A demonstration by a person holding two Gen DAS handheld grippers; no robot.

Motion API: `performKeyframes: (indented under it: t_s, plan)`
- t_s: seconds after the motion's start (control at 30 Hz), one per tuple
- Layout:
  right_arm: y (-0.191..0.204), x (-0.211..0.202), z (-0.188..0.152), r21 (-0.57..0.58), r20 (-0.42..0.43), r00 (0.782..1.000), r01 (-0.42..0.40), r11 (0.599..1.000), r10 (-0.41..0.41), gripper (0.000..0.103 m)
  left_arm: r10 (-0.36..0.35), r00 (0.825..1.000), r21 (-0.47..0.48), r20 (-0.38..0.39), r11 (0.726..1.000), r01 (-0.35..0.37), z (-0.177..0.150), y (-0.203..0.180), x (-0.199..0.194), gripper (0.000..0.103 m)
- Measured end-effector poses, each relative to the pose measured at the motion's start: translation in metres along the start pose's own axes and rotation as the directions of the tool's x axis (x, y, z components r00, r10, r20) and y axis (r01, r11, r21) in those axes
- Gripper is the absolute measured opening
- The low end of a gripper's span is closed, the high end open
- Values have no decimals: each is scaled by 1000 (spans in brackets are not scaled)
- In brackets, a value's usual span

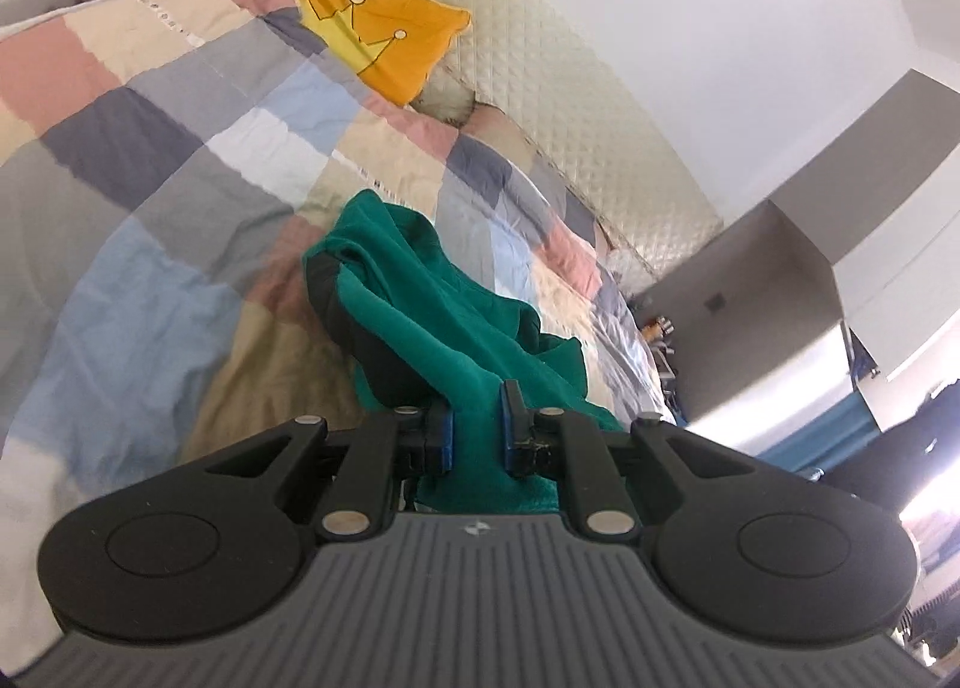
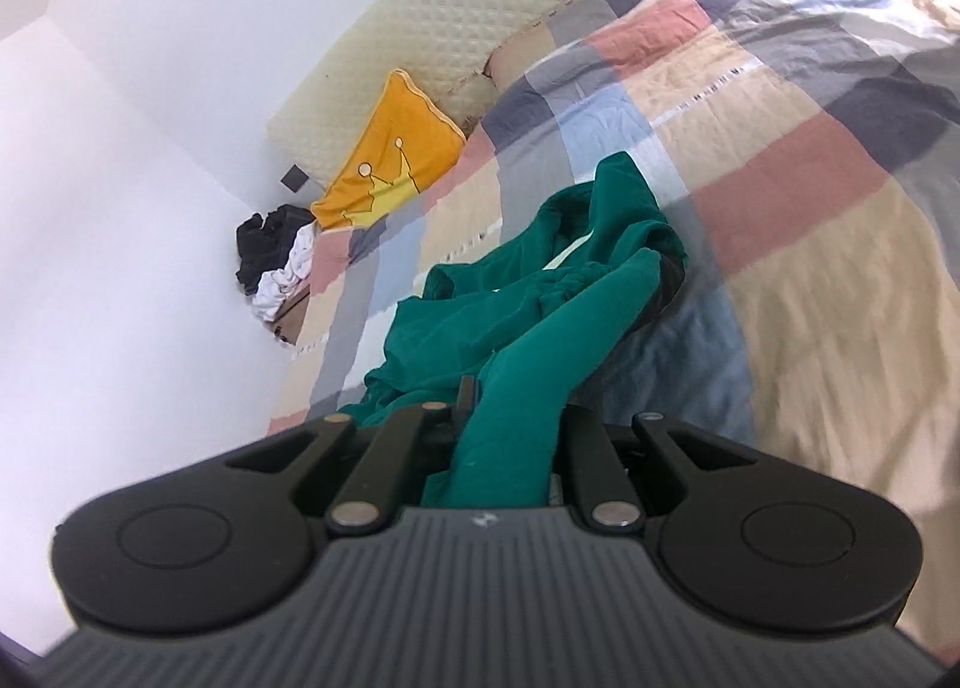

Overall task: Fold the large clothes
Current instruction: 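Lift the hem with both grippers and fold it toward the hood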

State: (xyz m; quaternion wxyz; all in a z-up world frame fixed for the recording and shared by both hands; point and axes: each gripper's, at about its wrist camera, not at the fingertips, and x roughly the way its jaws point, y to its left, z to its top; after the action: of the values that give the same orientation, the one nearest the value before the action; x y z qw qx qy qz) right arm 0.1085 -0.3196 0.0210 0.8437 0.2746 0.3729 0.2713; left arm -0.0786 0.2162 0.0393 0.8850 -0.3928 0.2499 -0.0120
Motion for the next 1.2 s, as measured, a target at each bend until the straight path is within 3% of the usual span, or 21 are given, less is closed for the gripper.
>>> performKeyframes:
  t_s: [0.03,0.17,0.37,0.53,0.83,0.97,1.2]
  plan:
    - [-2,-6,-6,7,3,1000,-1,1000,1,12,-5,1000,-5,-1,1000,5,-6,0,-8,9]
    - [-2,-33,-28,13,28,1000,-8,1000,8,12,-41,999,24,20,999,41,-27,-3,-40,9]
    - [-14,-35,-43,46,4,1000,19,999,-19,11,-44,999,-24,-23,999,43,-52,8,-41,9]
    - [-15,-27,-32,60,21,1000,8,998,-9,12,-55,998,-26,21,998,56,-34,5,-28,9]
    - [-7,42,52,116,107,994,-8,993,-4,12,-25,991,-82,128,996,36,74,-28,70,9]
    - [-16,86,91,147,132,990,38,988,-58,12,22,986,-136,163,991,1,116,-31,132,9]
    - [-52,162,121,306,179,978,49,951,-108,12,137,963,-112,232,987,-113,154,-27,234,9]
